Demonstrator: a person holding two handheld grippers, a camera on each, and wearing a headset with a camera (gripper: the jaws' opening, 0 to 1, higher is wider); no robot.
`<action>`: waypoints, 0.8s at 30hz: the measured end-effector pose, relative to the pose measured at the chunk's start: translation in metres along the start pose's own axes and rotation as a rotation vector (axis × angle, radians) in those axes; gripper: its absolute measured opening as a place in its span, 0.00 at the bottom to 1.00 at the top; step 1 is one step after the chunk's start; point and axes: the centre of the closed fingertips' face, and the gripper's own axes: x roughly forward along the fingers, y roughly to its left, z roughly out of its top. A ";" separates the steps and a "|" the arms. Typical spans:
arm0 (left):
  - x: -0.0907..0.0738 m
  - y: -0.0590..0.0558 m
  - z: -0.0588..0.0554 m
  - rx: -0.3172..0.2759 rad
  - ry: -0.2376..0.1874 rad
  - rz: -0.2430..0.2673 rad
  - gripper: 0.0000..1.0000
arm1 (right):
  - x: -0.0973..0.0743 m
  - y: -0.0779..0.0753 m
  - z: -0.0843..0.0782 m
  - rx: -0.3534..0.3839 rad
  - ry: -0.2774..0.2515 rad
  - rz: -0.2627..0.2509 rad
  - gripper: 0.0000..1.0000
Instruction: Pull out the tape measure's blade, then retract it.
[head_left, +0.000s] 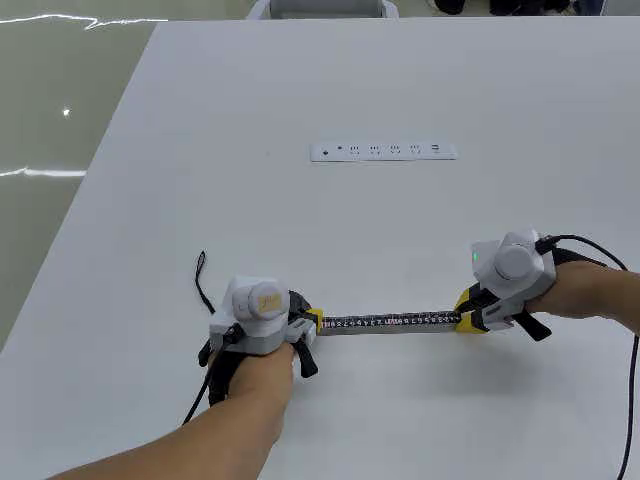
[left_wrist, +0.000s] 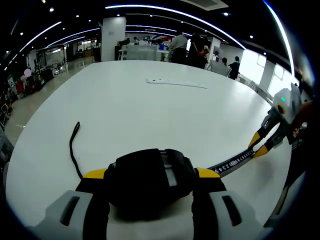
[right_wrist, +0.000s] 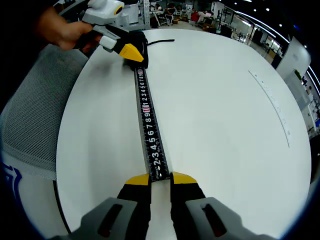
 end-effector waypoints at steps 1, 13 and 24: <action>0.000 0.000 0.000 0.000 0.000 0.000 0.64 | 0.000 0.000 0.000 0.000 0.000 0.000 0.13; 0.000 0.000 0.000 -0.001 0.000 -0.001 0.64 | 0.002 0.001 0.006 0.004 -0.002 0.003 0.13; 0.000 0.000 0.000 -0.002 0.001 -0.003 0.64 | 0.003 0.004 0.011 0.009 -0.006 0.004 0.13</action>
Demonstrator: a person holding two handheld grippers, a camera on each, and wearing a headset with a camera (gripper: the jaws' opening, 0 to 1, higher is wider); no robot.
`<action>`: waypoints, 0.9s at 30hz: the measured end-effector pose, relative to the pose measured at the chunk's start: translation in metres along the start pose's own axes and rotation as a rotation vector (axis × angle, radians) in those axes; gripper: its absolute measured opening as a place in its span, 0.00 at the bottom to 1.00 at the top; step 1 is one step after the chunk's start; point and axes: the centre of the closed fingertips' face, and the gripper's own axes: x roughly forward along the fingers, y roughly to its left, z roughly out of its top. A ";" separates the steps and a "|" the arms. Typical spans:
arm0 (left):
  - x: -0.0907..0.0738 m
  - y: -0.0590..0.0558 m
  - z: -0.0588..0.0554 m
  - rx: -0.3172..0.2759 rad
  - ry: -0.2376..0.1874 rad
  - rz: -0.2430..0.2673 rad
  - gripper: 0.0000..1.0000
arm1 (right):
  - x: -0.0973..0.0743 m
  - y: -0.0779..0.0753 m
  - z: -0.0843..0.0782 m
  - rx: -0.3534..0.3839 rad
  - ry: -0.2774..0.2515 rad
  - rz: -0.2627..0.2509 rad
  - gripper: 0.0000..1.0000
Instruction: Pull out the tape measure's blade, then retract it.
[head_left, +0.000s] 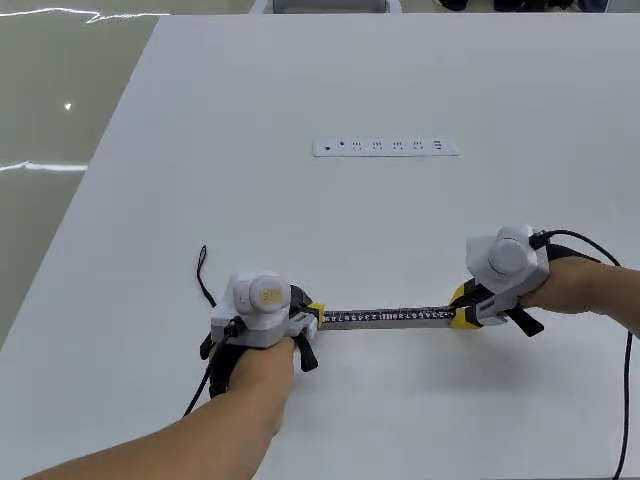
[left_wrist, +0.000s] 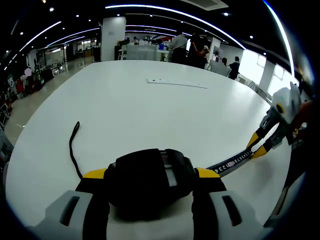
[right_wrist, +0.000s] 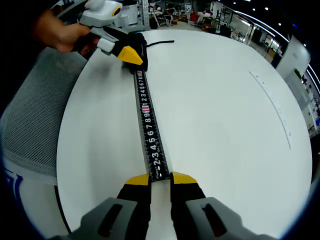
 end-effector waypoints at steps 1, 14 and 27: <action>0.000 0.000 0.000 0.000 0.000 0.000 0.64 | 0.000 0.000 0.000 0.000 0.001 0.001 0.13; 0.000 0.001 0.000 -0.001 -0.001 0.001 0.64 | 0.004 -0.001 0.004 -0.001 -0.003 0.006 0.13; 0.000 -0.001 -0.001 -0.003 0.002 -0.004 0.64 | 0.009 -0.002 0.008 -0.001 -0.005 0.012 0.13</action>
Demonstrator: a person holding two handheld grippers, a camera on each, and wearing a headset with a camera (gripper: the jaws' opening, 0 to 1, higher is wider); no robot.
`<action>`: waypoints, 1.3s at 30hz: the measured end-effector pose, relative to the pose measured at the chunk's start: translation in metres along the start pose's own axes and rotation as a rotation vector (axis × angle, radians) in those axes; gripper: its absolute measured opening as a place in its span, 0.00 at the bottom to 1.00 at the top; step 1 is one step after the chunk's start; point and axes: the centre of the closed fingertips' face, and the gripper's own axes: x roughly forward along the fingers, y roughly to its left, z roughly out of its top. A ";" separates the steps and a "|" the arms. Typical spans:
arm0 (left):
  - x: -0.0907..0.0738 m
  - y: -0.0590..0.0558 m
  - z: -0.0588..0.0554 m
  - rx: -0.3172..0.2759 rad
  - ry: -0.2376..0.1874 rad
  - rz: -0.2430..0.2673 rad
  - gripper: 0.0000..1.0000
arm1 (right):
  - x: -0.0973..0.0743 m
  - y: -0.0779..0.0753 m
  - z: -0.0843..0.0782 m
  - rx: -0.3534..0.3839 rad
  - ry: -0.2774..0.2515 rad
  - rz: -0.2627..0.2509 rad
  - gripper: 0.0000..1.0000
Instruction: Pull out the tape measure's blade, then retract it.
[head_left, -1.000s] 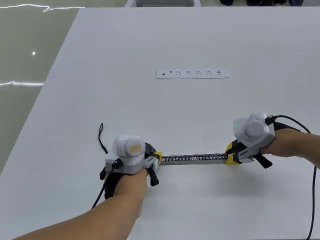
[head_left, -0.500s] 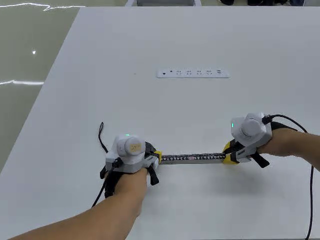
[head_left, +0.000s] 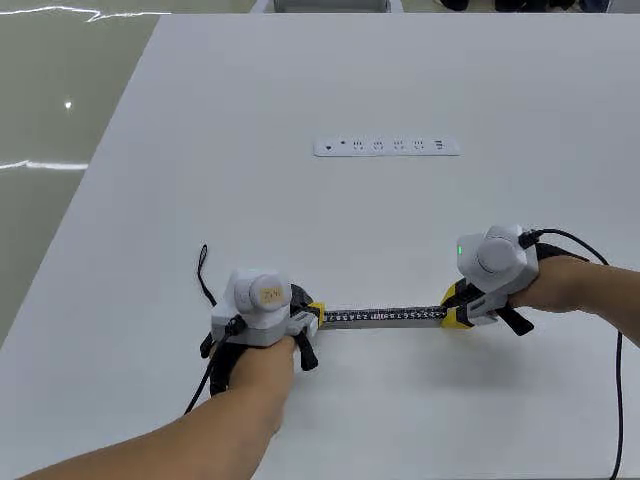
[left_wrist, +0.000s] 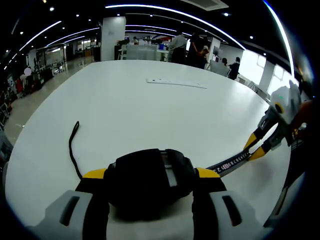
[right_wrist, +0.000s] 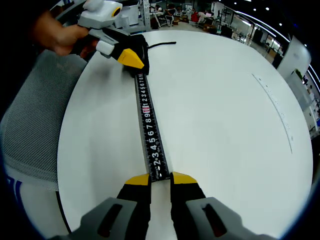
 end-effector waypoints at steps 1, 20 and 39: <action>0.000 0.000 0.000 0.000 0.001 0.000 0.64 | 0.000 0.000 0.000 0.000 -0.001 0.000 0.13; 0.000 0.000 0.000 -0.003 0.007 -0.002 0.64 | 0.003 0.001 0.007 0.008 -0.001 -0.002 0.13; 0.001 0.000 0.000 -0.004 0.004 -0.005 0.64 | 0.010 0.001 0.016 0.011 -0.003 0.002 0.13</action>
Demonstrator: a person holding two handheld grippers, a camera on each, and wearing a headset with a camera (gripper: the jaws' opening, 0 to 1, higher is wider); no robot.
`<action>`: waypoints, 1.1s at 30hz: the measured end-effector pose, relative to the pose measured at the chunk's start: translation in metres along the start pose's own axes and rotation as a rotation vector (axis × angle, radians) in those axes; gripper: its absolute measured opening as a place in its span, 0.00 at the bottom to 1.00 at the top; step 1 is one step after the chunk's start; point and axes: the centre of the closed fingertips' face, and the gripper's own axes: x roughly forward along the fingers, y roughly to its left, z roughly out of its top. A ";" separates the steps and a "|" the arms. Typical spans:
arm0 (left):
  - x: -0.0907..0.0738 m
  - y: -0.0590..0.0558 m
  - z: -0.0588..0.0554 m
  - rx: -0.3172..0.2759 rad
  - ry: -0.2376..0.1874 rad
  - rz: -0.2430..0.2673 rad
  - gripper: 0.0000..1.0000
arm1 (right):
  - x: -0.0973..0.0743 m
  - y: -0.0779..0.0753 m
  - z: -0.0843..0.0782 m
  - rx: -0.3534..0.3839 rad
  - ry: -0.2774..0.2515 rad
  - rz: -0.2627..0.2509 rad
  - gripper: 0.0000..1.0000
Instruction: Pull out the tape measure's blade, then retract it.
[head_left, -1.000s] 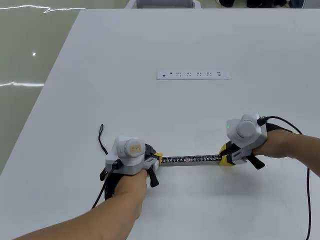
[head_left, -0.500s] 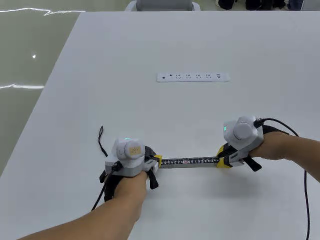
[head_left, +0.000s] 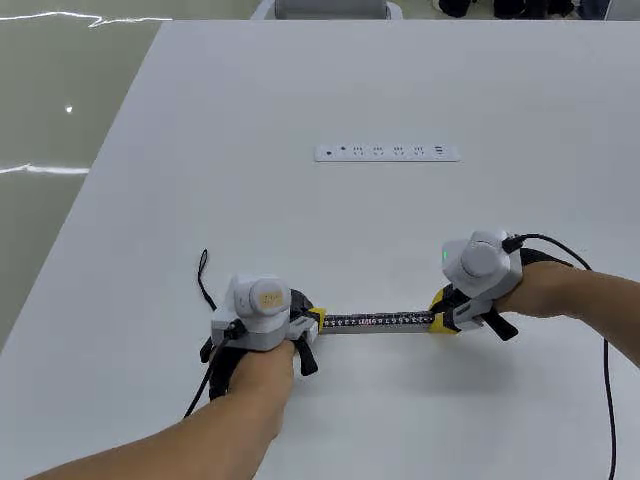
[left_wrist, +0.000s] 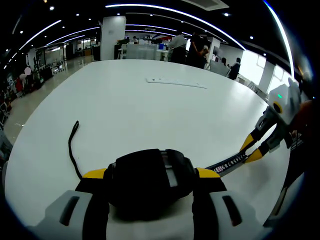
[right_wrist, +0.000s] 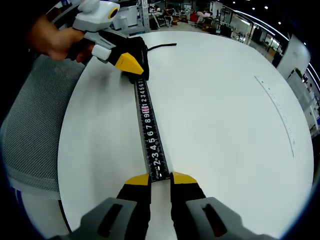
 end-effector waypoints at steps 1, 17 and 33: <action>0.000 0.000 0.000 0.000 0.000 0.000 0.64 | 0.000 0.000 0.000 0.000 0.000 0.000 0.13; 0.000 0.000 0.000 -0.004 0.000 -0.001 0.64 | 0.005 0.002 0.009 0.002 -0.004 0.006 0.13; 0.000 0.000 -0.001 -0.006 0.000 -0.002 0.65 | 0.009 0.006 0.020 0.001 -0.013 0.016 0.13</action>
